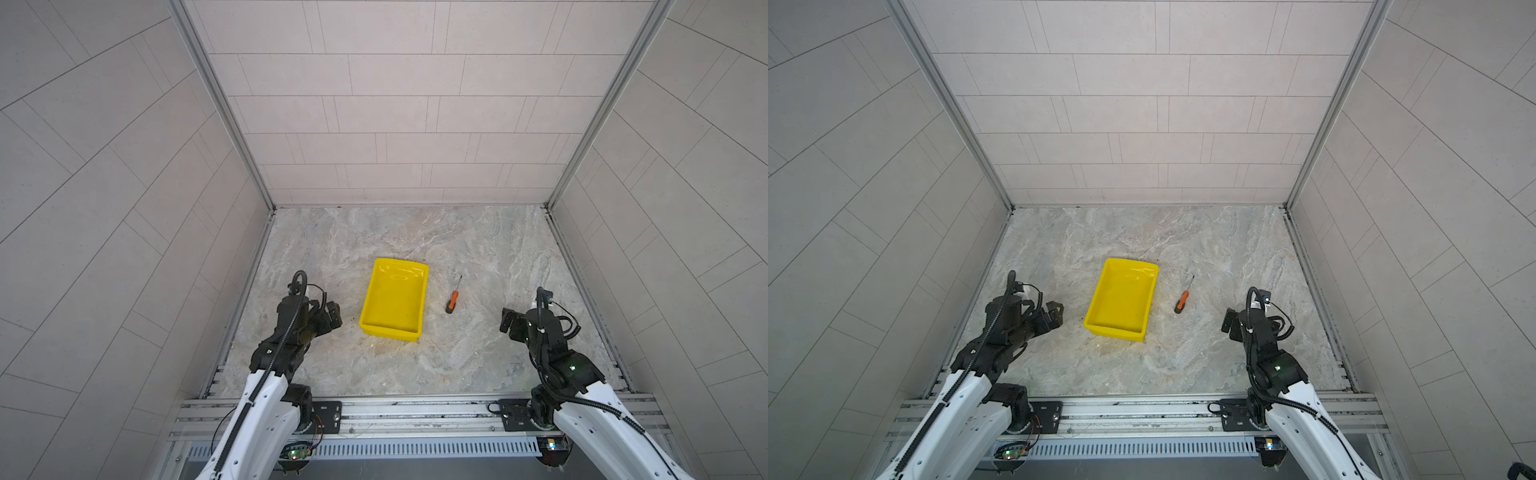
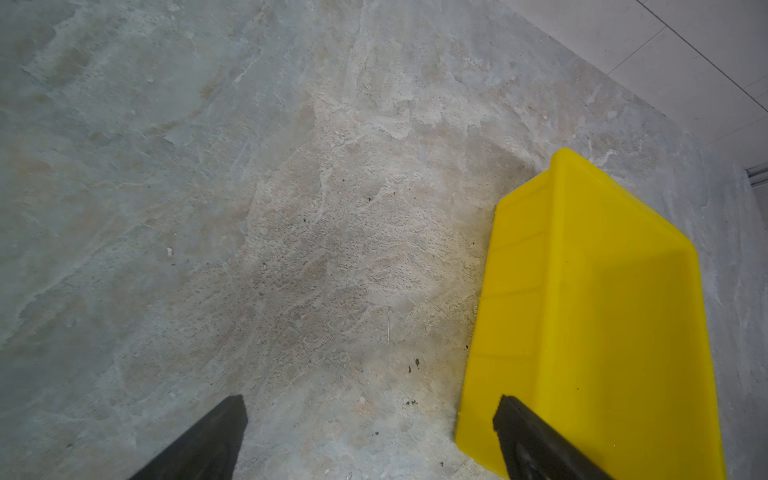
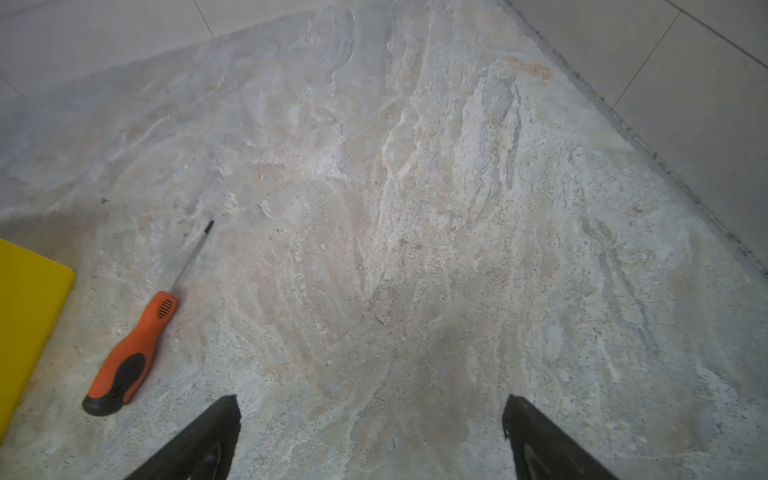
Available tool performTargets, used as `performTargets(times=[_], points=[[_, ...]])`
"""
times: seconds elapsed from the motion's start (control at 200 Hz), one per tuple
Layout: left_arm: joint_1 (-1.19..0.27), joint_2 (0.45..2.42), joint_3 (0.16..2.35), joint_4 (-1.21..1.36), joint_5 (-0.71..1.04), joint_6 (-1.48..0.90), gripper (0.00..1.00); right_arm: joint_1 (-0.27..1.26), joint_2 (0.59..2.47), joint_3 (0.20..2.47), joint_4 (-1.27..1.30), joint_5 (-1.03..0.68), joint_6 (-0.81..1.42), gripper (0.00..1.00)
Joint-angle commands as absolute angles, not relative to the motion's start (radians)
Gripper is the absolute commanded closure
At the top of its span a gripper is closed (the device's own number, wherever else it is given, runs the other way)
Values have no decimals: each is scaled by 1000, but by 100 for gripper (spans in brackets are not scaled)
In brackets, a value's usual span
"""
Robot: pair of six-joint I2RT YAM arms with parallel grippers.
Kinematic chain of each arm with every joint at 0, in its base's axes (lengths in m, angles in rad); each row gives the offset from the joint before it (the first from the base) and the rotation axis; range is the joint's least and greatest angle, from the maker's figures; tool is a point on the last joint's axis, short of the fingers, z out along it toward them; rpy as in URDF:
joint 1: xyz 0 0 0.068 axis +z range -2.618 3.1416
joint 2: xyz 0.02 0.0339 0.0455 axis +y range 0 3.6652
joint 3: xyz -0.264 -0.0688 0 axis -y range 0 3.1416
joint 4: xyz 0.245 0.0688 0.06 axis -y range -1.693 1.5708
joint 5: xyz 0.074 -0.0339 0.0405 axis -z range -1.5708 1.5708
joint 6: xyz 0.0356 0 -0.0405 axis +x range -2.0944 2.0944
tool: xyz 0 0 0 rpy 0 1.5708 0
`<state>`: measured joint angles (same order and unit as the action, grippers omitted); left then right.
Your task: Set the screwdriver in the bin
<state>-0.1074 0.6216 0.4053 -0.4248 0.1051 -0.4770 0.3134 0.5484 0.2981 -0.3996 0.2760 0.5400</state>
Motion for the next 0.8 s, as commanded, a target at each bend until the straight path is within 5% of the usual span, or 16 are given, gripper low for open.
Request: performTargets(times=[0.0,0.22,0.59,0.796], points=[[-107,599,422,-465,42,-515,0,339,649,338,-356,301,549,1],[-107,584,392,-516,-63,-597,0,409,966,479,-380,301,554,1],[-108,575,386,-514,-77,-604,0,426,1405,778,-384,-111,755,1],[-108,581,385,-510,-75,-604,0,517,1542,909,-428,-46,806,6]])
